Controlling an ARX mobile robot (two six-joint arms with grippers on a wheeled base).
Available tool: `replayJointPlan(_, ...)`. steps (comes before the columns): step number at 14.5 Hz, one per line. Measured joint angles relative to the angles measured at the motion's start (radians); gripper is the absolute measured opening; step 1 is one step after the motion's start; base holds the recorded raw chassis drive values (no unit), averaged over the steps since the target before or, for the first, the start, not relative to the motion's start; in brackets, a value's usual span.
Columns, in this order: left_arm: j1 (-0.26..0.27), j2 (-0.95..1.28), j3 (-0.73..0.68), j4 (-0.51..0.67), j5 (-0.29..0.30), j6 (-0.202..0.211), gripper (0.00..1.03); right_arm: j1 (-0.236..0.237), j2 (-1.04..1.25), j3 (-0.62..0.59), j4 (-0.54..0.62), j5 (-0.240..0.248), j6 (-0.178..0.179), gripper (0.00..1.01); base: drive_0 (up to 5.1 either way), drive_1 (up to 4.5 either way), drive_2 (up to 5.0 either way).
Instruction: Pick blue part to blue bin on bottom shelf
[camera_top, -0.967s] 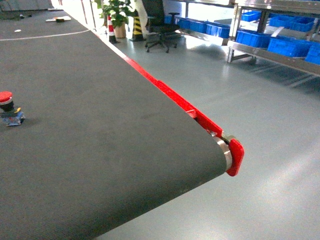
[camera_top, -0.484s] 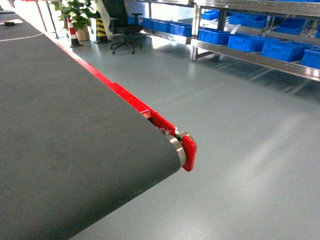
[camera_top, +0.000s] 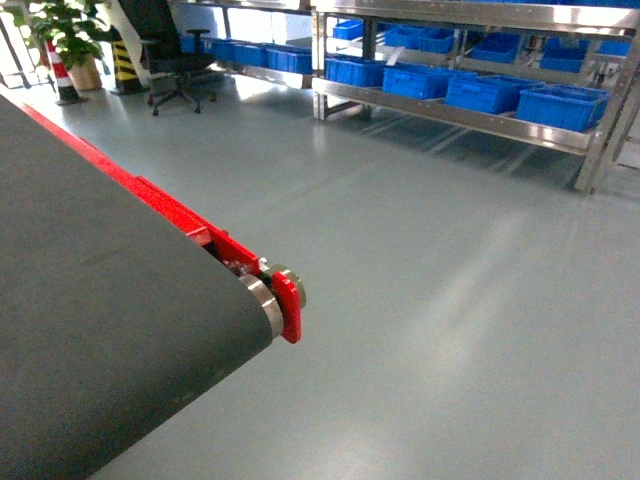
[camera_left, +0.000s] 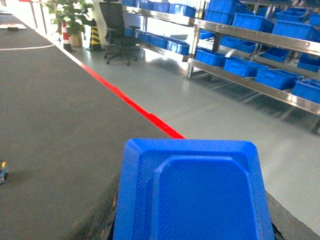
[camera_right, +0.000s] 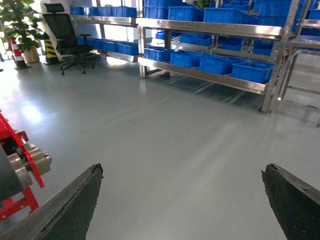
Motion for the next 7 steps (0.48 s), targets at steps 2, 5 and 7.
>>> replayJointPlan(2, 0.0, 0.0, 0.0, 0.0, 0.0, 0.0, 0.43, 0.0, 0.0, 0.0, 0.0, 0.0, 0.0, 0.98, -1.5, -1.53, -1.5)
replayJointPlan(5, 0.0, 0.0, 0.0, 0.0, 0.0, 0.0, 0.43, 0.0, 0.0, 0.0, 0.0, 0.0, 0.0, 0.98, -1.7, -1.66, -1.7)
replayJointPlan(7, 0.0, 0.0, 0.0, 0.0, 0.0, 0.0, 0.43, 0.0, 0.0, 0.0, 0.0, 0.0, 0.0, 0.98, -1.5, -1.49, -1.5)
